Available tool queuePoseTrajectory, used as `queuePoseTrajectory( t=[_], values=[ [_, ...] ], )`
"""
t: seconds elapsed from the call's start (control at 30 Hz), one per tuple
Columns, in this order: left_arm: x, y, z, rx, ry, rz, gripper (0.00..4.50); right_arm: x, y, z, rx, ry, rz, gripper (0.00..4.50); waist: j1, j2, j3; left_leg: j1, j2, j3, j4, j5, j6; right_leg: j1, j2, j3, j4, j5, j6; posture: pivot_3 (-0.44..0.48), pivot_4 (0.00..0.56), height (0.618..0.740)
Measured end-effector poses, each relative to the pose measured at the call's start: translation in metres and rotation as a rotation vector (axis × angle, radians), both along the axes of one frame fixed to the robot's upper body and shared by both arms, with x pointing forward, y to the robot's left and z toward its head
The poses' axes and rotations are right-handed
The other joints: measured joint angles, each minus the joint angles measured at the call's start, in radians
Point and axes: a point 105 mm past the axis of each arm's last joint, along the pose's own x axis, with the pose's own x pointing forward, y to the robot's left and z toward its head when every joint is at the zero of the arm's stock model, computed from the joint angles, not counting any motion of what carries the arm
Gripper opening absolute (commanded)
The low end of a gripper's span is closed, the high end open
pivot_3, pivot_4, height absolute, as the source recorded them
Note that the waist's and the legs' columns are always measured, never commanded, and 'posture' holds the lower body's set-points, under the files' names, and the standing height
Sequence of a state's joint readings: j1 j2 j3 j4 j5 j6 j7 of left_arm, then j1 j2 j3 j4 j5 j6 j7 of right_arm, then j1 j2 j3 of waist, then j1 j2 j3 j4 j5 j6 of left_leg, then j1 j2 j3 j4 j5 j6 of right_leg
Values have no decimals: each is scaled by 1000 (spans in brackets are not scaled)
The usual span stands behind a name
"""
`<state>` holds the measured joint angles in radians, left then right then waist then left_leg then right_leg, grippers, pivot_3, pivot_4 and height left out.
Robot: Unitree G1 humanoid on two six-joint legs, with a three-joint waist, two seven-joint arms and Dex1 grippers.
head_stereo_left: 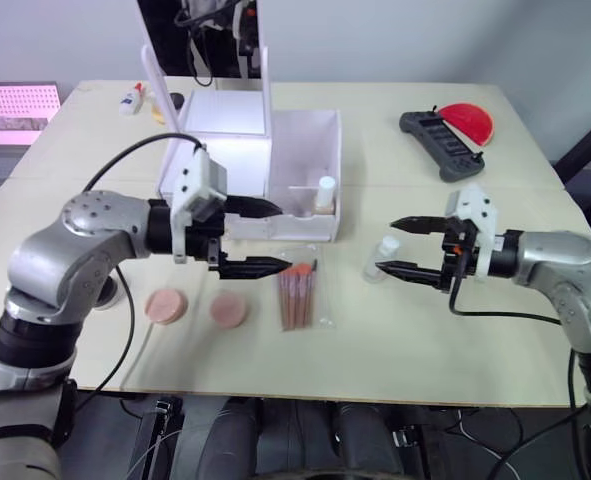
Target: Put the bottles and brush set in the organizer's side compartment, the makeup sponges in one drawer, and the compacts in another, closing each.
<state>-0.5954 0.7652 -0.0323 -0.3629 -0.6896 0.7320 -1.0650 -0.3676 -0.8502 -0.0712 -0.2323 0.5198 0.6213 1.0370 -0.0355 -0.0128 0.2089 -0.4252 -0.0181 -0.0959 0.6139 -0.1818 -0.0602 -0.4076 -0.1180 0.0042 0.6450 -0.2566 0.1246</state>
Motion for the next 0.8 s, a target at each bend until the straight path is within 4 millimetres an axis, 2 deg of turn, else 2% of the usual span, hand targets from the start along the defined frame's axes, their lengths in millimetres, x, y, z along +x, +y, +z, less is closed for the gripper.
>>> queuePoseTrajectory(
  t=[0.07,0.17,0.67,0.77,0.8],
  values=[
    [0,2,4,-7,-13,14,4500,2,0,-1,0,9,-4,3572,1,0,0,0,0,0,0,0,0,0,0,0,0,0,0,0,150,740],
    [1,3,5,-11,-11,23,4500,5,0,-1,3,9,-3,2231,3,0,0,0,0,0,0,0,0,0,0,0,0,0,0,0,150,740],
    [-1,2,7,-7,-20,32,4500,4,-2,-6,6,30,-12,2231,21,0,0,0,0,0,0,0,0,0,0,0,0,0,0,0,150,740],
    [0,2,7,-8,-19,34,4500,5,-3,-7,5,34,-16,1357,21,0,0,0,0,0,0,0,0,0,0,0,0,0,0,0,150,740],
    [0,3,7,-8,-18,36,4500,6,-4,-7,4,34,-18,885,21,0,0,0,0,0,0,0,0,0,0,0,0,0,0,0,150,740]
  ],
)
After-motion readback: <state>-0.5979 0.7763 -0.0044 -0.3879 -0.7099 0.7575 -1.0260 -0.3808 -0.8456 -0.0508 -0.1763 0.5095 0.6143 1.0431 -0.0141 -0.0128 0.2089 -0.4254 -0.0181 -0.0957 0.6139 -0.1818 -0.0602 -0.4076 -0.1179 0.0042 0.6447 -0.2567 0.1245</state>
